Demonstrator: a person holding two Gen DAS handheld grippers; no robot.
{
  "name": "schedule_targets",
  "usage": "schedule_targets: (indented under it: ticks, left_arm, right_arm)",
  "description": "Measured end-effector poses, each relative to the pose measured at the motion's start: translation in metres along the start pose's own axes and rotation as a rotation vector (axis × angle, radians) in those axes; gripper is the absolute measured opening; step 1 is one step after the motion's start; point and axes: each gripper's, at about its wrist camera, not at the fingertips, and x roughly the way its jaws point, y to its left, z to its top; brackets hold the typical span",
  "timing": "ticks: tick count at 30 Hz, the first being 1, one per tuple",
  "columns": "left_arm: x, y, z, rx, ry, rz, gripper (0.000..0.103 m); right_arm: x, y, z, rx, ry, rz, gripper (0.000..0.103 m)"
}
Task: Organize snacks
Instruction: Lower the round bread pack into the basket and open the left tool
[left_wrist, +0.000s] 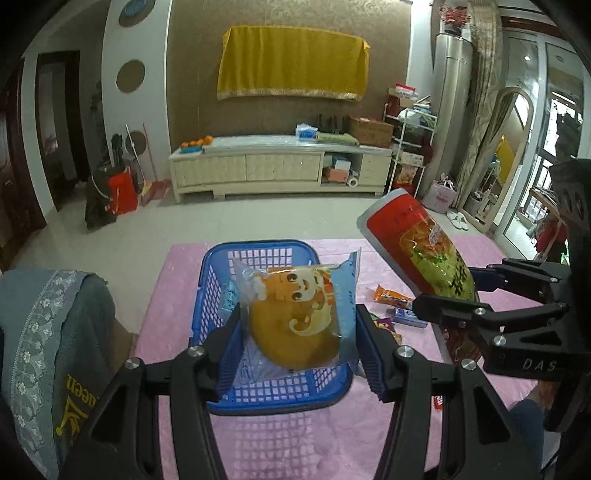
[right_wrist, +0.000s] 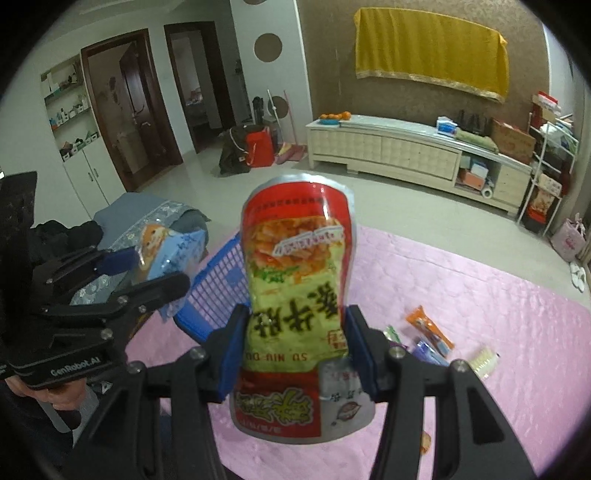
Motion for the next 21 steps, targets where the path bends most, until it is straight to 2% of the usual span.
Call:
schedule_targets:
  ticks: [12,21]
  left_arm:
    - [0.074,0.026,0.008,-0.020,0.134,0.021,0.054]
    - [0.121,0.032,-0.005,-0.049,0.198,0.011,0.053]
  right_arm:
    - [0.072,-0.014,0.019,0.087,0.123,0.012,0.057]
    - [0.081,-0.020,0.019,0.063,0.108,0.001,0.057]
